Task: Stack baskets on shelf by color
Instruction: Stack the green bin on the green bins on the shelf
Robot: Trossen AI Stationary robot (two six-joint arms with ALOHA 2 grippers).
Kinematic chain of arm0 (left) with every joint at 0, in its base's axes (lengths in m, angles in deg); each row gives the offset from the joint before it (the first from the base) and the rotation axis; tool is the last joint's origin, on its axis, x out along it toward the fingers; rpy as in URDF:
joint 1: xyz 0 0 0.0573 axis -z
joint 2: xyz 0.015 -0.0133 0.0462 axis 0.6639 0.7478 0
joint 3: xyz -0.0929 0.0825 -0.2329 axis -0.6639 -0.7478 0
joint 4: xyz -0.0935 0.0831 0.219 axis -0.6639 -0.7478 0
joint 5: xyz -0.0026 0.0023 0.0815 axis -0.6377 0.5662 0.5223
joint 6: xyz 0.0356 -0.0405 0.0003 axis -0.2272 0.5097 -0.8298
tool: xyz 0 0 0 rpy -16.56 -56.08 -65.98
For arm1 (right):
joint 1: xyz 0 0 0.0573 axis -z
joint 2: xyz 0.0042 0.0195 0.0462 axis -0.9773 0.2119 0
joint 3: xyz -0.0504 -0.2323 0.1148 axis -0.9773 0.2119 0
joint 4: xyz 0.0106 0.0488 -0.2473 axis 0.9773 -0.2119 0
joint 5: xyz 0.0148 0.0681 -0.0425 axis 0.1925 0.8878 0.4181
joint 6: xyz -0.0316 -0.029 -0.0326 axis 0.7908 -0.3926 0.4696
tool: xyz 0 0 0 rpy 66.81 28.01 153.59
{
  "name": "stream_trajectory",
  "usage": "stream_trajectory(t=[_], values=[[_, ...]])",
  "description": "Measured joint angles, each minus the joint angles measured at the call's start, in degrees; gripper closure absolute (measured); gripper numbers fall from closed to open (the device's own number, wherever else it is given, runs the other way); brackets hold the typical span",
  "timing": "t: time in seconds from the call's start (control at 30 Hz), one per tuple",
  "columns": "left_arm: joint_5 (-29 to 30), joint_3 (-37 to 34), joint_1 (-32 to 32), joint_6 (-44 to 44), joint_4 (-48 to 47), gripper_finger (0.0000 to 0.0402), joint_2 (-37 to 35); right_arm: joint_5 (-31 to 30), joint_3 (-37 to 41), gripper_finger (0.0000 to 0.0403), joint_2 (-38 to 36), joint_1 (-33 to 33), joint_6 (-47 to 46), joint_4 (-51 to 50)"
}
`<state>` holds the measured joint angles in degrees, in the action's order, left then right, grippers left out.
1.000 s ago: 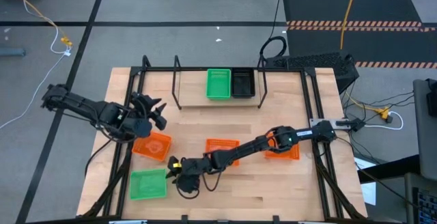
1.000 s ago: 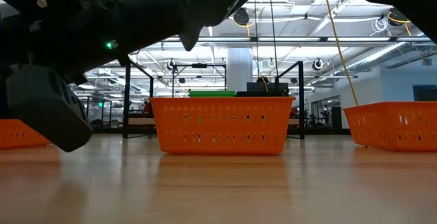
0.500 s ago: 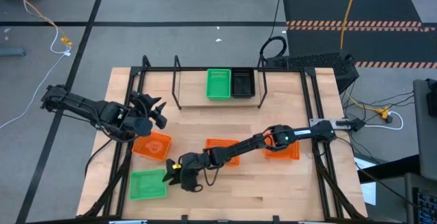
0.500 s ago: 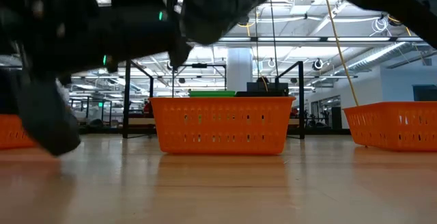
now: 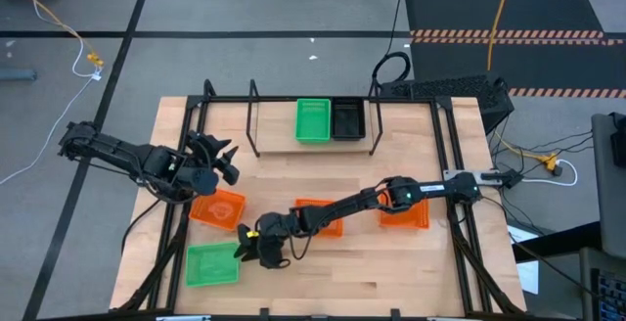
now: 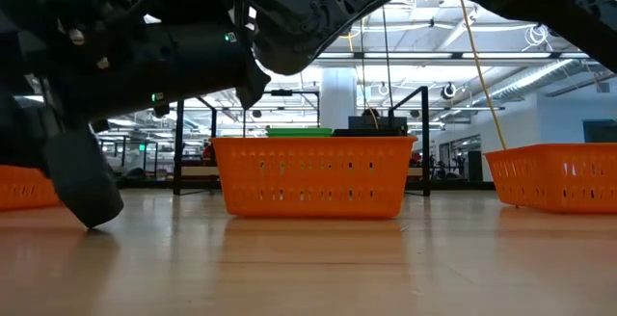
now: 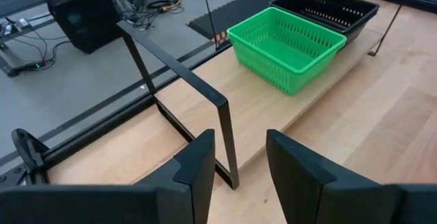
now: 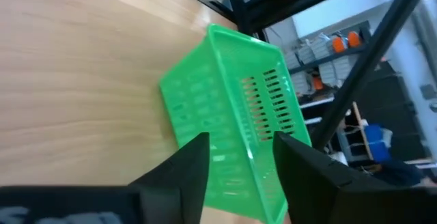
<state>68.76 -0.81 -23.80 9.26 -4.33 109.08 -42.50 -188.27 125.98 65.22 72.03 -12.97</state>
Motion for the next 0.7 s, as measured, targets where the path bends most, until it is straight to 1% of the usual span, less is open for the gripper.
stream_trajectory(t=[0.2, 0.37, 0.43, 0.53, 0.6, 0.7], values=[[0.0, 0.0, 0.0, -0.4, 0.8, 0.0266, 0.0, -0.5, -0.1, 0.0321, 0.0, 0.1, 0.4, -3.0], [0.0, 0.0, 0.0, -1.7, 2.0, 0.0266, 0.0, -1.3, -0.1, 0.0363, 0.0, -0.1, 1.6, -3.4], [0.0, 0.0, 0.0, -1.8, 2.0, 0.0266, 0.0, -1.7, 0.0, 0.0376, 0.0, -0.3, 1.5, -3.8], [-0.7, 0.0, 0.0, -2.4, 2.0, 0.0266, 0.0, -4.6, 0.0, 0.0390, -0.3, -1.3, 2.2, -5.4], [-1.4, 0.0, 0.0, -2.5, 1.9, 0.0266, 0.0, -5.8, 0.0, 0.0396, -1.2, -2.0, 3.0, -9.4], [-1.4, 0.0, 0.0, -2.8, 1.9, 0.0266, 0.0, -5.8, 0.1, 0.0402, -3.0, -3.2, 3.0, -15.2]])
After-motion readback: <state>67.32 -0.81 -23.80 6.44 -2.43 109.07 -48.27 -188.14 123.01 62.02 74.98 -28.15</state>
